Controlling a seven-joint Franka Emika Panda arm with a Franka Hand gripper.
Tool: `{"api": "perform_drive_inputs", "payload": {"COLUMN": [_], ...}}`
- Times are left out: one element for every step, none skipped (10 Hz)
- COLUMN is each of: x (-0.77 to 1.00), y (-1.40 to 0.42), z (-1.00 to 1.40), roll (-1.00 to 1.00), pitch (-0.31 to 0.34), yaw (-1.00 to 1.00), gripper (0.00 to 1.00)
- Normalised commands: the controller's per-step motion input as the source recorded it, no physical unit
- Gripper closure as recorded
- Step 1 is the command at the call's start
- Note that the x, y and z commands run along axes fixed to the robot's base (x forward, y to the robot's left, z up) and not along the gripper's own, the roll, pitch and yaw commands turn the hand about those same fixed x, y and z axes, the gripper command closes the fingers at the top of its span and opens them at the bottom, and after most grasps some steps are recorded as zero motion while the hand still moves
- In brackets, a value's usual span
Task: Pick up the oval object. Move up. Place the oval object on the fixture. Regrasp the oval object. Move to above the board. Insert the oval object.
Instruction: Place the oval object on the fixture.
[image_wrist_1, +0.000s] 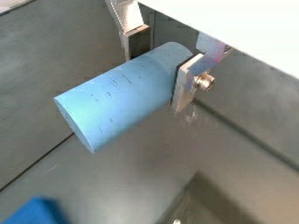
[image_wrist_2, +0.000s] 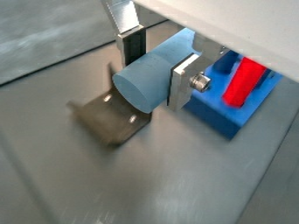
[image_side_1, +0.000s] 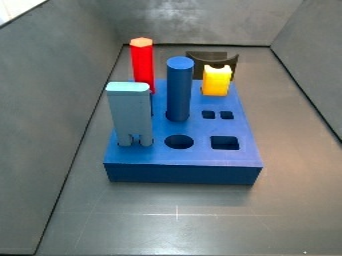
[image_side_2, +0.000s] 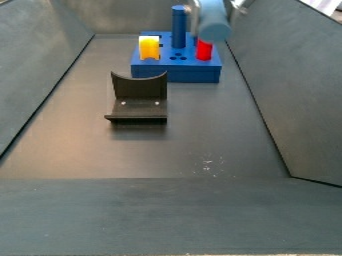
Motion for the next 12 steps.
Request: {"api": "perform_drive_inputs", "payload": {"x": [0.95,0.83,0.75,0.65,0.57,0.48,0.40,0.29,0.21,1.00,1.00,0.97], "y": [-0.35,-0.16,-0.07,-0.03,-0.01,0.00,0.01,0.01,0.01,0.05,0.07,0.08], "z": [0.05,0.02,0.00,0.00,0.00,0.00,0.00,0.00,0.00,-0.31,-0.32,-0.23], "roll": [-0.20,-0.18,-0.17,-0.16,-0.16,-0.16,-0.16,-0.17,-0.17,-1.00,-1.00,-1.00], "pitch": [0.014,0.030,0.045,0.061,0.073,0.083,0.093,0.099,0.106,0.194,0.192,0.205], "yaw": [-0.16,-0.09,-0.06,-0.05,-0.05,-0.05,-0.04,-0.04,-0.03,0.22,0.20,0.15], "gripper": [1.00,1.00,1.00,1.00,1.00,1.00,1.00,1.00,1.00,1.00,1.00,1.00]}}
